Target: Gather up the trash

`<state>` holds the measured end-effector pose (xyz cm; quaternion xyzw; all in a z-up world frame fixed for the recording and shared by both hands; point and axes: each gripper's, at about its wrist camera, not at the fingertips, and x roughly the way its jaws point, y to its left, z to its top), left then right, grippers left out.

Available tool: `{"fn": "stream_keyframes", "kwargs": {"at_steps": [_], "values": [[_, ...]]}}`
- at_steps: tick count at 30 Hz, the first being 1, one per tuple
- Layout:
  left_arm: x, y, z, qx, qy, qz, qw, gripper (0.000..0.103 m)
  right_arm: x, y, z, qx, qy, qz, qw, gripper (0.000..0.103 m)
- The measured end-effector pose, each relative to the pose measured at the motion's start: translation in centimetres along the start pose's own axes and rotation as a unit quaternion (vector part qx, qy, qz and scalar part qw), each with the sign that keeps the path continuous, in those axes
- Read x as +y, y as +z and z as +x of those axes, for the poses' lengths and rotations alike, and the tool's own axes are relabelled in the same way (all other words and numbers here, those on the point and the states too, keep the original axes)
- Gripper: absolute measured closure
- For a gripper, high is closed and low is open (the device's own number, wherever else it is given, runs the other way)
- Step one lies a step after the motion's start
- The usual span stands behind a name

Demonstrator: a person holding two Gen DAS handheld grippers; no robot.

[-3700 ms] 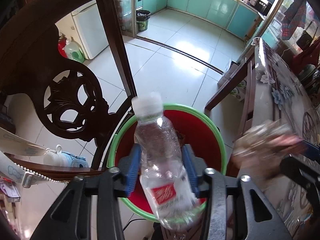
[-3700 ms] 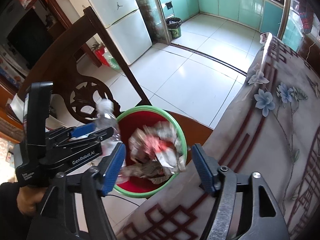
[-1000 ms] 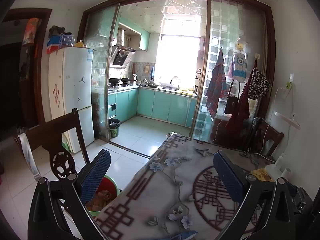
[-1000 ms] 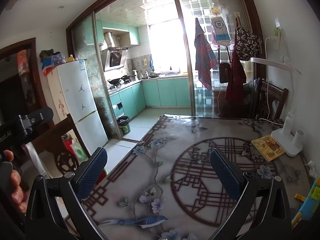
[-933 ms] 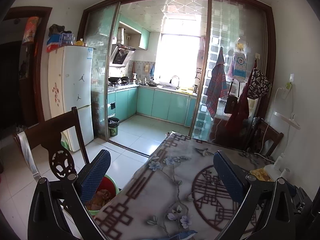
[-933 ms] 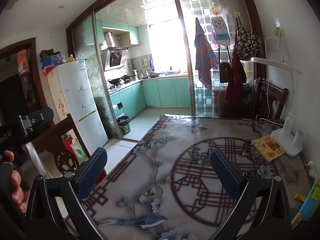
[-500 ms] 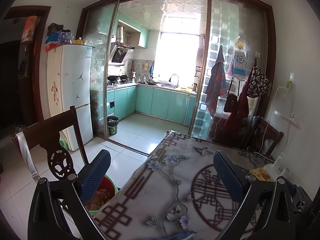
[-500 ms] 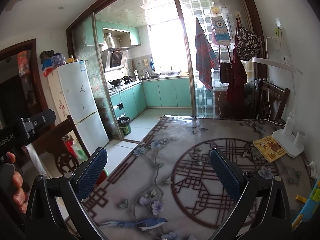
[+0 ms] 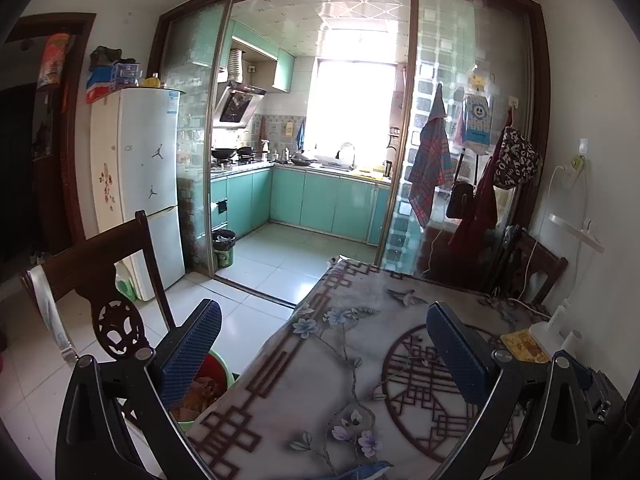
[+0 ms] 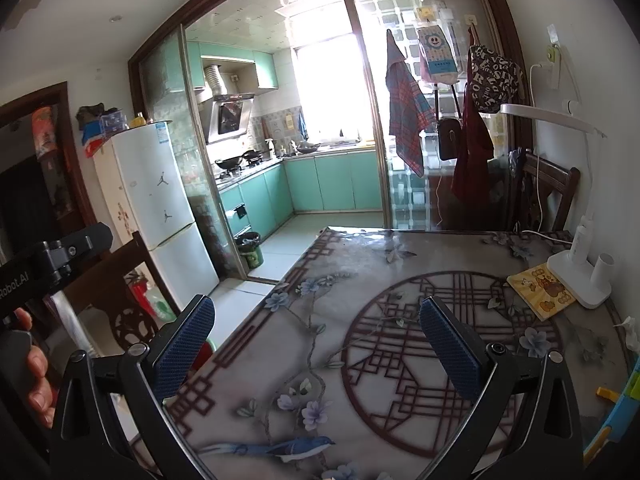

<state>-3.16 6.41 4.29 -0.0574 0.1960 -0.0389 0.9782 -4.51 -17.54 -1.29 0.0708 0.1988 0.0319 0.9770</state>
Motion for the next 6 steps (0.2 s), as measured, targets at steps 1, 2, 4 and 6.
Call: {"fn": "stream_keyframes", "kwargs": {"at_steps": [1, 2, 4, 6], "values": [[-0.1, -0.1, 0.2, 0.002, -0.004, 0.001, 1.0000, 0.000, -0.2, -0.1, 0.0, -0.001, -0.001, 0.002, 1.000, 0.000], [-0.1, 0.0, 0.4, 0.004, -0.009, 0.002, 1.0000, 0.000, -0.4, -0.2, 0.1, -0.001, -0.003, 0.004, 1.000, 0.000], [-0.5, -0.1, 0.7, 0.009, -0.016, 0.010, 0.9998, 0.000, -0.8, -0.4, 0.5, 0.004, -0.007, 0.010, 1.000, 0.000], [-1.1, -0.3, 1.4, 0.013, -0.021, 0.023, 0.9994, 0.000, -1.4, -0.8, 1.1, 0.012, -0.012, 0.018, 1.000, 0.000]]}}
